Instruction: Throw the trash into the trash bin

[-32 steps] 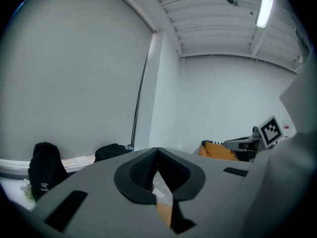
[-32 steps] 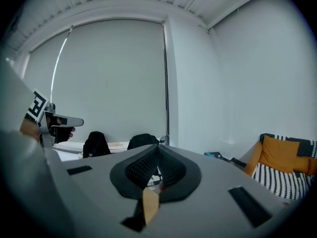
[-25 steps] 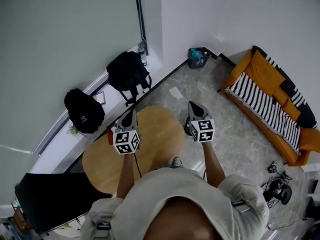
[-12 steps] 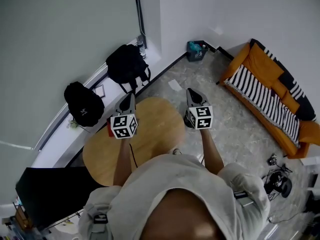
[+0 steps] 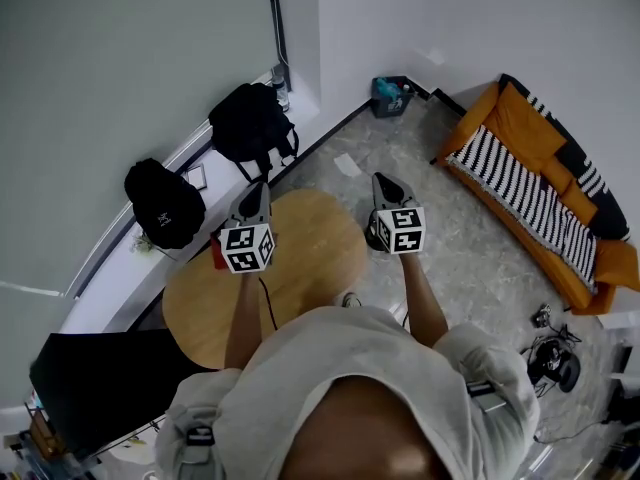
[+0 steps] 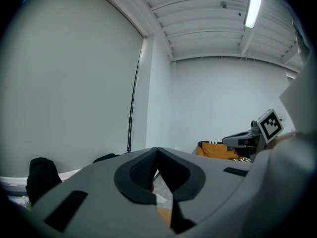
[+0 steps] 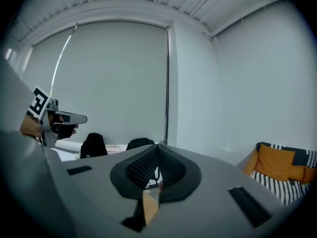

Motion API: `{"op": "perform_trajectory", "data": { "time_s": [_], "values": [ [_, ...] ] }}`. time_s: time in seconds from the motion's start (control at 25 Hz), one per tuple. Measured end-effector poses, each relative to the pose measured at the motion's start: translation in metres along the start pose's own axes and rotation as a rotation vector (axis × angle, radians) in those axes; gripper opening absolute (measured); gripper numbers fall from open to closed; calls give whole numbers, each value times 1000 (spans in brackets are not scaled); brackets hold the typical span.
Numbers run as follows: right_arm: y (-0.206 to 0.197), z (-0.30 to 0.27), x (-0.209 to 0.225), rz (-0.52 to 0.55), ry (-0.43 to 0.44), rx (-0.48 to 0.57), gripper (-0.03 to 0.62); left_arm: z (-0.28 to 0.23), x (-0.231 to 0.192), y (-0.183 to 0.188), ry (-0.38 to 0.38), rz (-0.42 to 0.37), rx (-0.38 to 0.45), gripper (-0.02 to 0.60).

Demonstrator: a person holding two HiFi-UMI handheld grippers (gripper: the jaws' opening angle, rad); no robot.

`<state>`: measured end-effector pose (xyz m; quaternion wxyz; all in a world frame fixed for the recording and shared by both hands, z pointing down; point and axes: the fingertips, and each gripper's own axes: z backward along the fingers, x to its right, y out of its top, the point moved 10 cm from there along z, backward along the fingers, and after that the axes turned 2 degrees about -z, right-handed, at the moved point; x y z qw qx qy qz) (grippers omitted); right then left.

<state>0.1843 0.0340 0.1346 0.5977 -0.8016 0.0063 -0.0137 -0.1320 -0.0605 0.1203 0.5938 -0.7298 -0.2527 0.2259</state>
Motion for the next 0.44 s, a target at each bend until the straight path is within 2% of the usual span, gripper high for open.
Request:
{"op": "perform_trajectory", "data": {
  "time_s": [0.44],
  "values": [
    [1, -10, -4, 9, 13, -2, 31, -2, -4, -4, -1, 3, -8, 18]
  ]
}}
